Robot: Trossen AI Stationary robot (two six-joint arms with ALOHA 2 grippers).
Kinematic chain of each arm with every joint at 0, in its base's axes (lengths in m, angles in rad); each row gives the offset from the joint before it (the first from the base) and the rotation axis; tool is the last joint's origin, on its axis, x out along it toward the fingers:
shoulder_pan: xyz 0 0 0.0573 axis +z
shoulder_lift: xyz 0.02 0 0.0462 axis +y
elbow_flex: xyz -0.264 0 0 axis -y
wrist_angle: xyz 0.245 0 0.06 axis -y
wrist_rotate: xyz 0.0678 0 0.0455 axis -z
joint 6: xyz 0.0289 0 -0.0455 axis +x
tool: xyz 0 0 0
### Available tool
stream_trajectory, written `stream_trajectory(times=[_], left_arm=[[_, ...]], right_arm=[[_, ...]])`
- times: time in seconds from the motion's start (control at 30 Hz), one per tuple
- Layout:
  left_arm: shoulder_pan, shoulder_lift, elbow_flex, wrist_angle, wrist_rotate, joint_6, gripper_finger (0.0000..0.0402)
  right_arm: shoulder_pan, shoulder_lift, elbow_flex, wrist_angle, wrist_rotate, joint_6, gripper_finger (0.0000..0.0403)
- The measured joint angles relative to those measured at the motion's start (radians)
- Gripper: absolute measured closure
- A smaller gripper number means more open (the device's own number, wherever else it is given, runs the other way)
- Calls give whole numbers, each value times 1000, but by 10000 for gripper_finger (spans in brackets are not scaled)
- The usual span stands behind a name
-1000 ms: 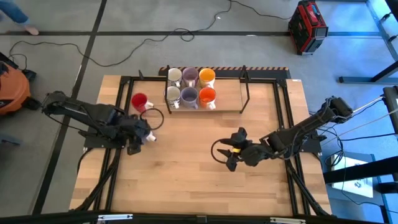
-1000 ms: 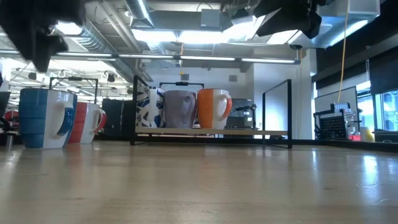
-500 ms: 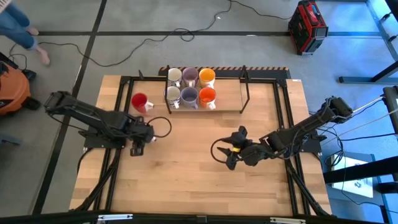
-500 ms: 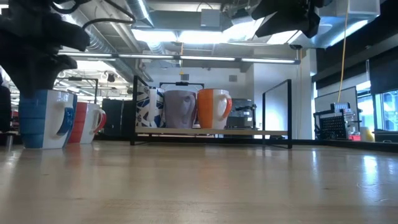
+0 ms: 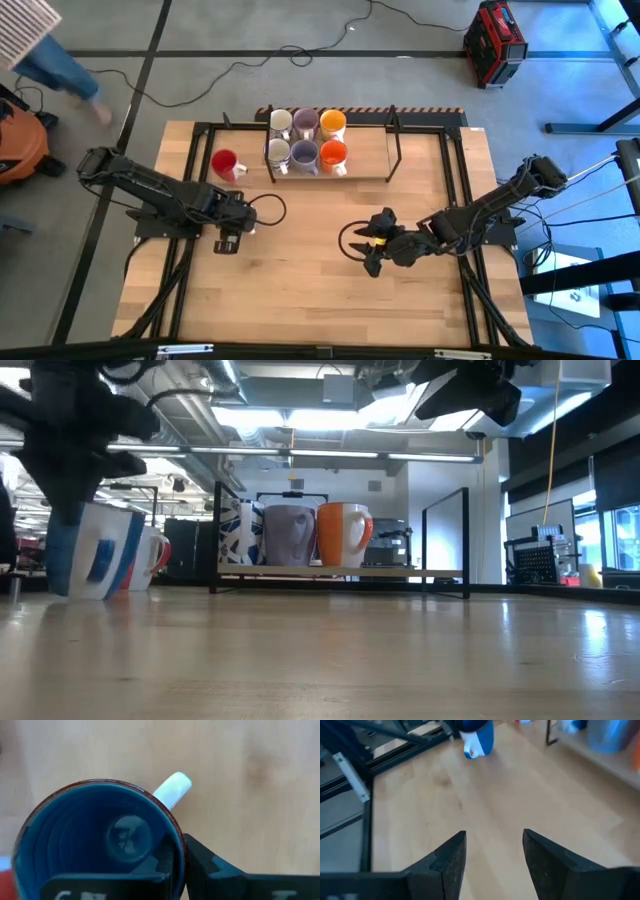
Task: Place coffee mugs
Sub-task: Put the blue mug on the shelf
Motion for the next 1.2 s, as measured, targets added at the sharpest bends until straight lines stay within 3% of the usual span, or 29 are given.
stream_trajectory(times=[0.13,0.3,0.4,0.87,1.2], left_arm=[[-3,21,79,18,43,0,385],[-2,107,212,18,18,8,386],[-2,186,293,33,13,18,386],[4,630,681,126,-19,157,387],[4,809,837,123,21,195,386]], right_arm=[[28,7,0,-1,-26,14,221],[105,19,0,-7,92,22,221],[147,34,0,-4,159,46,221],[243,195,0,-48,188,259,221],[324,281,0,-54,267,442,221]])
